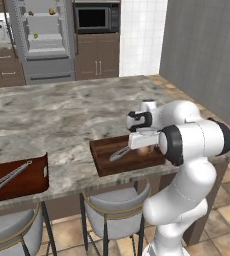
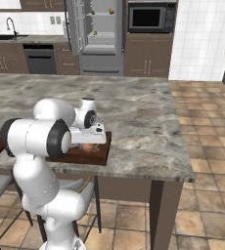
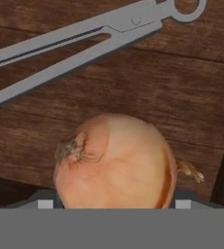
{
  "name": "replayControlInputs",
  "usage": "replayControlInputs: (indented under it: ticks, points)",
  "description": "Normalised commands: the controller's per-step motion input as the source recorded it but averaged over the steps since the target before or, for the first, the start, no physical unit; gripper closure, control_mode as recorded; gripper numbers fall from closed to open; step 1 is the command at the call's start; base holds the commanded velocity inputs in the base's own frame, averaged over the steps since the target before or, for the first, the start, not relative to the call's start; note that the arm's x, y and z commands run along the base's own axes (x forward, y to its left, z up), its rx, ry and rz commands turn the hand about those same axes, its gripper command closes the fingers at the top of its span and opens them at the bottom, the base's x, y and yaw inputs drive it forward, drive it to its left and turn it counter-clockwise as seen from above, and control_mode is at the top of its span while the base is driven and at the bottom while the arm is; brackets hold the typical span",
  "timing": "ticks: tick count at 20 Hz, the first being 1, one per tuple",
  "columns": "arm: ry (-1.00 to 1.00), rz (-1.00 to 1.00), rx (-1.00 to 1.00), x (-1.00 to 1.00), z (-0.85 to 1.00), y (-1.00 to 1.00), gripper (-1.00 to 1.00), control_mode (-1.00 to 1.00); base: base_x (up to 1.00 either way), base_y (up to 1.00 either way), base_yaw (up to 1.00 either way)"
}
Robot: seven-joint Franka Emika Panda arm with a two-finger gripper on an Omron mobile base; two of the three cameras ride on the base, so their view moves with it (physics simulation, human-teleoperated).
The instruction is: Gather the broccoli and onion from the fridge and place them on a tray on the dining counter. Then gather the chicken drumsticks from the fridge and place them on the other tray.
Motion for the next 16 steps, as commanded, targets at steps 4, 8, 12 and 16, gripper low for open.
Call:
replayControlInputs:
  ticks: [4, 8, 12, 16]
  points:
    - [0.04, 0.00, 0.00, 0.00, -0.01, -0.01, -1.00, -1.00, 0.00, 0.00, 0.00]
    - [0.01, 0.00, 0.00, 0.00, 0.04, -0.01, -1.00, -1.00, 0.00, 0.00, 0.00]
    - [0.05, 0.00, -0.03, -0.02, 0.35, 0.00, -1.00, -1.00, 0.00, 0.00, 0.00]
    - [0.00, -0.01, -0.07, -0.12, 0.95, 0.16, -1.00, -1.00, 0.00, 0.00, 0.00]
